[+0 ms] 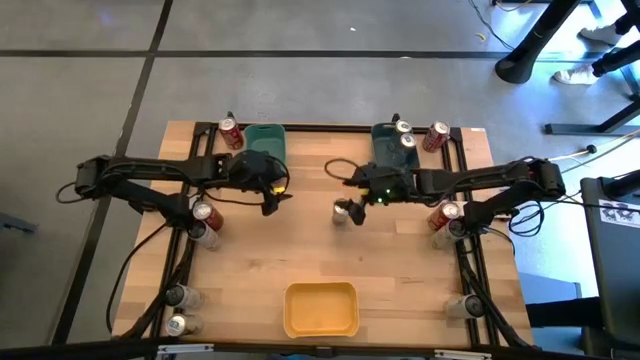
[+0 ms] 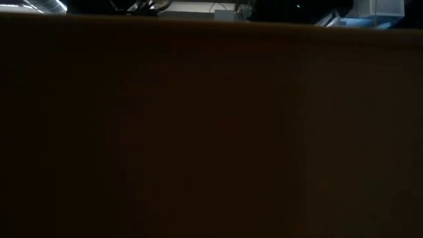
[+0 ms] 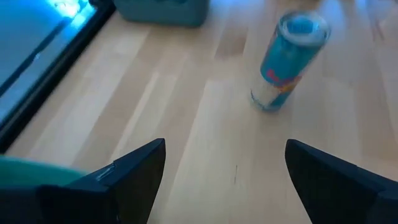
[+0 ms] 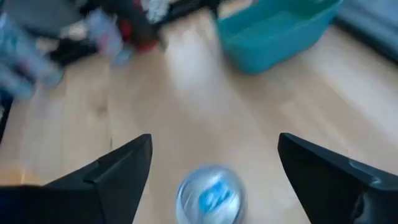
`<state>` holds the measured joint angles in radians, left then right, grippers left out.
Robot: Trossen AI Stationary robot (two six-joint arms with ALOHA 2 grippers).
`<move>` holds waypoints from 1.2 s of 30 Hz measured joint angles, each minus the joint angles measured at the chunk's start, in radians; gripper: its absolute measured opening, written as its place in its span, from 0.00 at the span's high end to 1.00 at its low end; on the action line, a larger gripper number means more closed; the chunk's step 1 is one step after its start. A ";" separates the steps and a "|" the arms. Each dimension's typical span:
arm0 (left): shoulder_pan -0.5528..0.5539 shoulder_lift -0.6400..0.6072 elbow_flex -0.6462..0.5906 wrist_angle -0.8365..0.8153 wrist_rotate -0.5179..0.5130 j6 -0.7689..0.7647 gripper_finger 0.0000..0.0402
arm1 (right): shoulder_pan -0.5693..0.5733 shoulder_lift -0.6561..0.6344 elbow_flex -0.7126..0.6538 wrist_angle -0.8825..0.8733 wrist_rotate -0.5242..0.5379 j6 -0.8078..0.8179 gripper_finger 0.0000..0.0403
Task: Sort soda cans
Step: Put the top blue soda can into the blue bin
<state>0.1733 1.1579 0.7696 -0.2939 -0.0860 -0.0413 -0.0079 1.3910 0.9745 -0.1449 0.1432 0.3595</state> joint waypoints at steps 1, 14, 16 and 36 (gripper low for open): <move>0.000 0.003 -0.004 0.012 0.000 -0.004 0.21 | 0.005 0.005 -0.001 -0.017 -0.010 0.002 0.13; -0.003 0.004 -0.040 0.068 0.001 -0.022 0.21 | 0.054 0.126 -0.002 -0.058 0.087 -0.077 0.14; -0.003 0.004 -0.040 0.071 0.001 -0.016 0.21 | 0.054 0.131 -0.002 -0.058 0.107 -0.076 0.14; -0.003 0.004 -0.040 0.075 0.001 -0.004 0.21 | 0.054 0.190 0.003 -0.023 0.132 -0.046 0.46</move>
<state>0.1699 1.1622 0.7292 -0.2188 -0.0853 -0.0452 0.0463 1.5815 0.9774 -0.1683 0.2748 0.3135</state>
